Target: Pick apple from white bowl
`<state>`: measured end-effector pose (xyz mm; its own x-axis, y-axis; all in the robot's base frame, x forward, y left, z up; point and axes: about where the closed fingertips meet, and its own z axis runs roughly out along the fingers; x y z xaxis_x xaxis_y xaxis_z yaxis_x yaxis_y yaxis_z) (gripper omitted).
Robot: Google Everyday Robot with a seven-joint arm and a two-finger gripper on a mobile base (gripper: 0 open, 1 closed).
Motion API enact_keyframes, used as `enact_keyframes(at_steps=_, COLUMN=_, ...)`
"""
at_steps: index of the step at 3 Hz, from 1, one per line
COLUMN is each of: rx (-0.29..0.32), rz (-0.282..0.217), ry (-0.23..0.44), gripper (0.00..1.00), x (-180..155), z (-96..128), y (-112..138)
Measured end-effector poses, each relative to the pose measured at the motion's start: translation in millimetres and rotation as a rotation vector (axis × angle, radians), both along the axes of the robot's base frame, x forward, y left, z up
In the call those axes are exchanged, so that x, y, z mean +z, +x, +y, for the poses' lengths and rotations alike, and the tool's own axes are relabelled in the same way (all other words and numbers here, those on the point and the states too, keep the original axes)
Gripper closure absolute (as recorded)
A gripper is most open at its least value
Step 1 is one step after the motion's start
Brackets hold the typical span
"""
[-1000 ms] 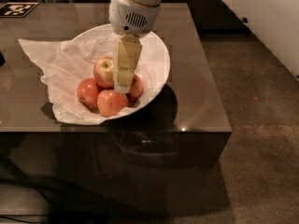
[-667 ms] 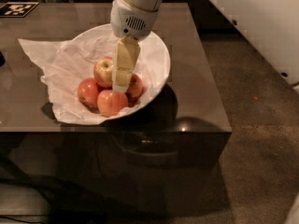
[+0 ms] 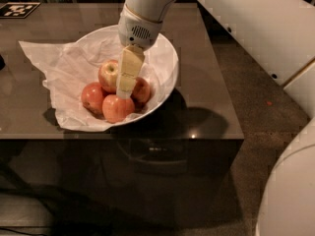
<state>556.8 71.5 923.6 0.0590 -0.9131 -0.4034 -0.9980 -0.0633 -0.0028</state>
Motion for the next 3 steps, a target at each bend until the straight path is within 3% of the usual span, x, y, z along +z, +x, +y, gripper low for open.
enact_keyframes(at_steps=3, rx=-0.005, rz=-0.019, ry=-0.015, gripper=0.00, x=-10.9, z=7.8, y=4.9)
